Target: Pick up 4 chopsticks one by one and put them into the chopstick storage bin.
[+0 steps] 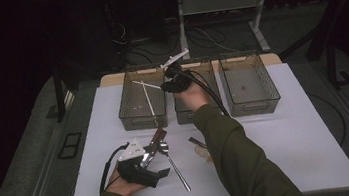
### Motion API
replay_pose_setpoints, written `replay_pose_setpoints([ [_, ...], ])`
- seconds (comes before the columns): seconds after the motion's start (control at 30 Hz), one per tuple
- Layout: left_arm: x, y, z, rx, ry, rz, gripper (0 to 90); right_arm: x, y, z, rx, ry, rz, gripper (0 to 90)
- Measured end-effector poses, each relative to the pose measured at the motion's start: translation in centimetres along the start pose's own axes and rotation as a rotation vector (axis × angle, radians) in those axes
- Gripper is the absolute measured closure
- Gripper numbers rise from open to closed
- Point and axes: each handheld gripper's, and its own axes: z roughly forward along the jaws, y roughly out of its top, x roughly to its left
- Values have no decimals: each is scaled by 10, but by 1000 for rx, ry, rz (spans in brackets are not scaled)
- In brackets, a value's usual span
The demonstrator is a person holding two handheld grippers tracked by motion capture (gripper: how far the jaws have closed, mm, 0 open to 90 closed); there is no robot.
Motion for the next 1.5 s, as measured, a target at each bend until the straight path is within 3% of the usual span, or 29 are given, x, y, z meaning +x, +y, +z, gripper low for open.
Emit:
replay_pose_setpoints([
  [0.53, 1, 0, 1, -6, -3, -5, 0, 16, 18, 48, 47, -68, -3, 830],
  [0.63, 3, 0, 0, -13, -3, -9, 0, 18, 22, 50, 6, -73, -15, 679],
  [0.93, 3, 0, 0, -11, -5, -6, 0, 14, 23, 29, -21, -8, 36, 557],
  [1.13, 3, 0, 0, -9, -6, -8, 0, 8, 15, 11, -26, 64, 43, 478],
  [1.2, 2, 0, 0, -9, -8, -7, 0, 6, 9, 5, -38, 109, 59, 455],
  [1.5, 2, 0, 0, -2, -7, -3, 0, 3, -18, -23, -48, 130, 25, 396],
])
